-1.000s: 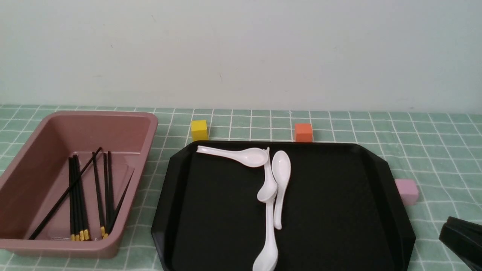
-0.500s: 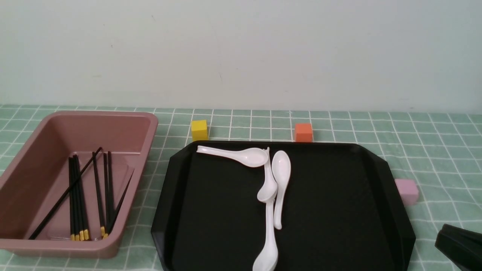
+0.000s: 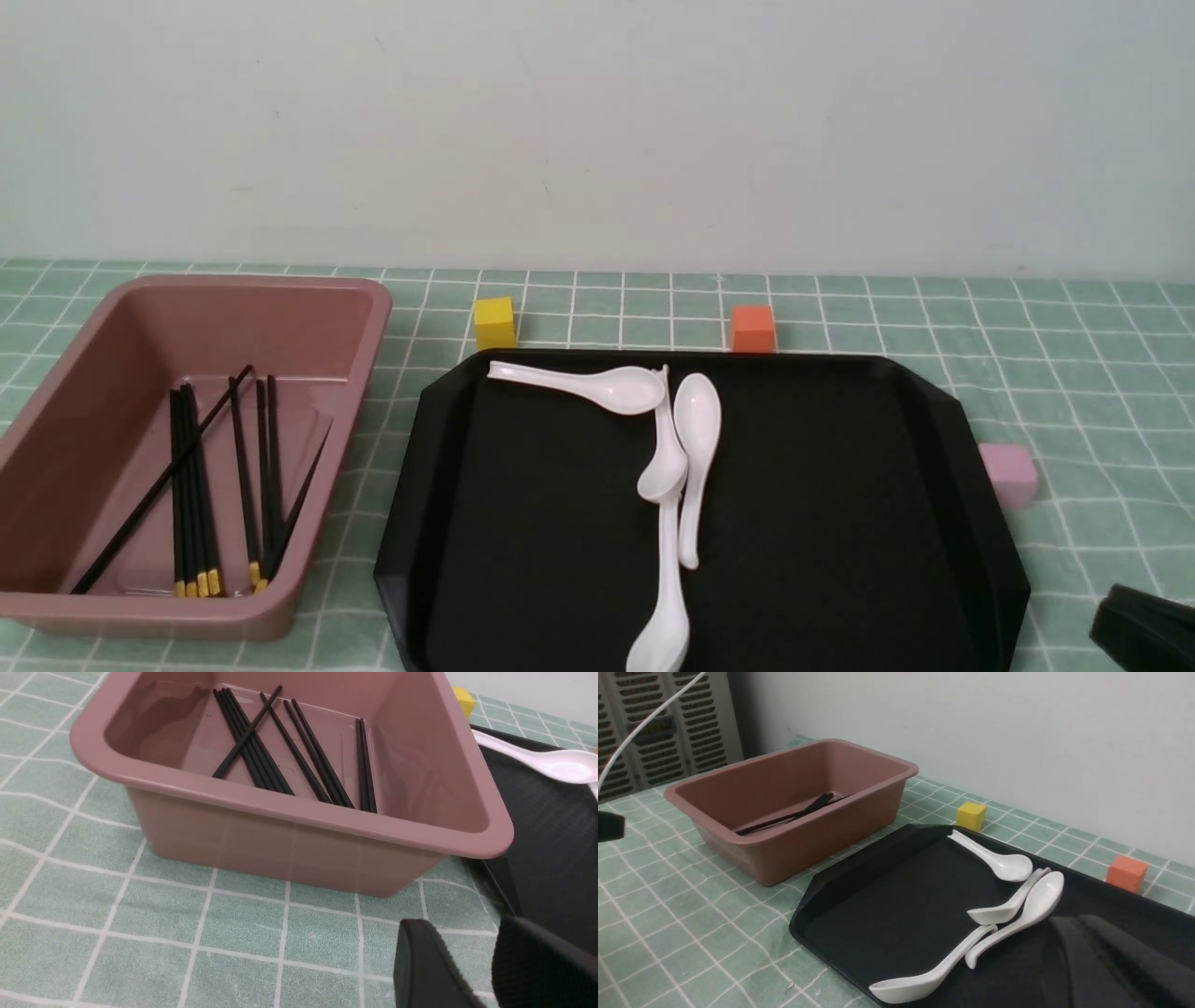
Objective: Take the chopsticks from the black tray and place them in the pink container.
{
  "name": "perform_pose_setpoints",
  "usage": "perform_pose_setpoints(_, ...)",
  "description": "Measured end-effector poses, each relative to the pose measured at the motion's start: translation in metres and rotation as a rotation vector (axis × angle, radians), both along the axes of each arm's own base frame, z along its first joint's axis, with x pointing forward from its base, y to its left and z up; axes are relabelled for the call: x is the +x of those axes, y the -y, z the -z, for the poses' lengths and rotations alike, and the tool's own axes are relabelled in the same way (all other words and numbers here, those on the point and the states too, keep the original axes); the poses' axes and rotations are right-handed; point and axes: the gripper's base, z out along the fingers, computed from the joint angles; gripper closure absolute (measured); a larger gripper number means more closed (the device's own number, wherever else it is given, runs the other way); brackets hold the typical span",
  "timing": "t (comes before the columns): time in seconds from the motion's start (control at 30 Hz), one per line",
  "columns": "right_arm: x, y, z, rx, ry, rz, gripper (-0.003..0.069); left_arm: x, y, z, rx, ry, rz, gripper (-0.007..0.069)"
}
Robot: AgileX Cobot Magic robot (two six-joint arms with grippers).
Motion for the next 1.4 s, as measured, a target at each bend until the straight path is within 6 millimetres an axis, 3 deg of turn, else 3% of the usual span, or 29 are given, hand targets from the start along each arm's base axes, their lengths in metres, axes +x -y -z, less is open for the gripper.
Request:
perform_pose_setpoints(0.4,-0.003,0.038,0.067,0.076,-0.073,0.494,0.0615,0.0,0.0,0.0,0.0,0.0,0.0,0.0386)
perform_pose_setpoints(0.57,-0.008,0.043,0.072,0.055,-0.065,0.57,0.0613,0.0,0.0,0.0,0.0,0.0,0.0,0.0386)
perform_pose_setpoints(0.73,-0.011,0.044,0.084,-0.026,-0.173,0.58,0.0607,0.0,0.0,0.0,0.0,0.0,0.0,0.0386)
perform_pose_setpoints(1.4,-0.012,0.045,0.084,-0.04,-0.193,0.579,0.059,0.0,0.0,0.0,0.0,0.0,0.0,0.0386)
